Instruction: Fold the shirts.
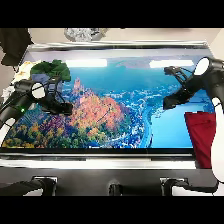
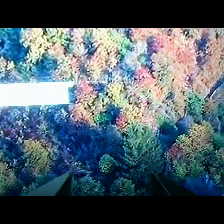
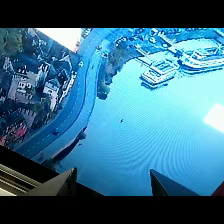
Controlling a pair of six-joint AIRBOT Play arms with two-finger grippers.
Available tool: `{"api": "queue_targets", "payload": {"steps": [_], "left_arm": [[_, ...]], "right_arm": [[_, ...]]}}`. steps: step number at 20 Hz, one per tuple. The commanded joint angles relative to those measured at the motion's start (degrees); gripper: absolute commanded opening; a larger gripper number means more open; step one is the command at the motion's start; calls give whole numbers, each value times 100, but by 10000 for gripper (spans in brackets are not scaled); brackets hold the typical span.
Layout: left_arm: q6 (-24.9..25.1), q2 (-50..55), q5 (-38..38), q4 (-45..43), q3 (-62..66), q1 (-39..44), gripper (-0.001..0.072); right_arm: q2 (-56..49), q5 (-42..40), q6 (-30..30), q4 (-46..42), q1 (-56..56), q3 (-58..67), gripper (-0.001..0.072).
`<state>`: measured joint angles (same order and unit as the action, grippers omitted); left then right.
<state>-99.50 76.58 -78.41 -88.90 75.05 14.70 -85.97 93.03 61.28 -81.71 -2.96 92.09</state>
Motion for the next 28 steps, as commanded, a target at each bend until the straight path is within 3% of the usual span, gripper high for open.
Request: {"api": "queue_targets", "payload": {"steps": [1,16,19,20,21,22,25,28], "left_arm": [[0,-2,0,-2,-2,2,589],[-2,0,28,2,-2,4,589],[0,0,527,0,-4,4,589],[0,-2,776,0,2,2,604],[7,0,1073,-50,46,-11,719],[59,7,1419,-210,173,-87,720],[-81,501,1738,-409,1412,-955,720],[-979,1676,780,232,3086,-2374,720]], "right_arm": [[-2,0,0,2,0,-2,556],[-2,-118,9,7,0,-2,556],[-2,-540,4,2,0,-2,557],[-2,-688,0,-9,0,-2,557],[-2,-846,0,-37,0,-2,557],[-2,-1001,0,-46,0,-2,557],[-4,-1340,2,-44,0,-2,556],[-4,-1460,4,-28,0,-2,552]]}}
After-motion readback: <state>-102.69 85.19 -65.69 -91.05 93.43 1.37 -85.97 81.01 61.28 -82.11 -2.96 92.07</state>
